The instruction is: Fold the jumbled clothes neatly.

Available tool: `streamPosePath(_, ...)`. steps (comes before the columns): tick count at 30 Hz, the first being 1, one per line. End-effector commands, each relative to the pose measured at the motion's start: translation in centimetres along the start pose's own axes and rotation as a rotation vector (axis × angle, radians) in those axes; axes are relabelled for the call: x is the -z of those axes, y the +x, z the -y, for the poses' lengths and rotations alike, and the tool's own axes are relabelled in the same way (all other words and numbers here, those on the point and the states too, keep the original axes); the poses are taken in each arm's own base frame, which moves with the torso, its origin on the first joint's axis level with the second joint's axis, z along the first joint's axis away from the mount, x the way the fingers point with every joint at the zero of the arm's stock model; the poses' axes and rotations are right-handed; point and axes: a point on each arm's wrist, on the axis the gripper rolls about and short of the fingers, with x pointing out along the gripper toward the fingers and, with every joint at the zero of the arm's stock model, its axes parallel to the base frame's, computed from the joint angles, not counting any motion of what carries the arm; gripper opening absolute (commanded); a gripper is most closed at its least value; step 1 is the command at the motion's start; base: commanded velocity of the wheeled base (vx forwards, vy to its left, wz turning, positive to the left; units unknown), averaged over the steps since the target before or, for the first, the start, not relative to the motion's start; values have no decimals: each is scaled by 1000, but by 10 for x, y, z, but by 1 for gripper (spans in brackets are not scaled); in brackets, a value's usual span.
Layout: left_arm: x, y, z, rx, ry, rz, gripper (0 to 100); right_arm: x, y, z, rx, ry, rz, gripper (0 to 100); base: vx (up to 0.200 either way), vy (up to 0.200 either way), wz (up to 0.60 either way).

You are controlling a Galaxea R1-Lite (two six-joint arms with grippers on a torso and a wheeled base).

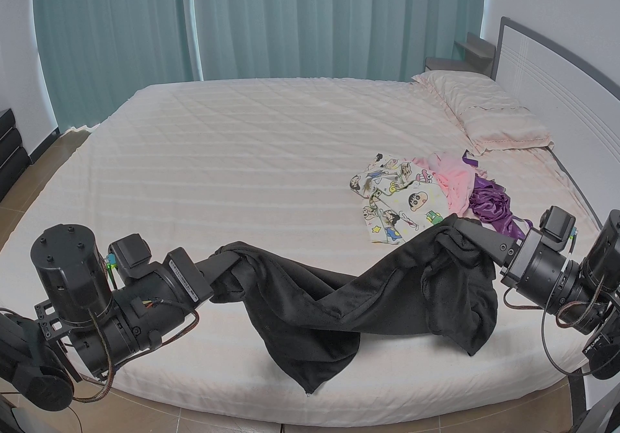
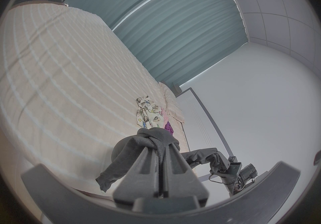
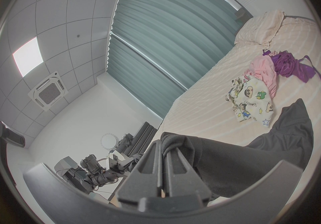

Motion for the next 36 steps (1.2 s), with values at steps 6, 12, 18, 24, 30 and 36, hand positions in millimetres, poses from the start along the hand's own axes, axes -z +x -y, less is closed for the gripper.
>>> streamPosePath(6,-2,0,0,-2,-2,8,0,0,0,0,0,0,-2,0,0,200,0)
streamPosePath(12,-2,0,-1,-5,-2,10,0,0,0,0,0,0,0,0,0,200,0)
streamPosePath(18,-3,0,0,-2,-2,14,0,-1,0,0,-2,-1,2,0,0,200,0)
streamPosePath(24,-4,-1,0,0,-3,21,0,-1,-1,-2,-8,-2,7,0,0,200,0)
streamPosePath(30,-5,-1,-1,-3,-4,28,0,-2,-2,-2,-10,-3,8,0,0,200,0)
streamPosePath(36,-5,-1,-1,-2,-6,27,0,-1,-2,-2,-8,-2,7,0,0,200,0)
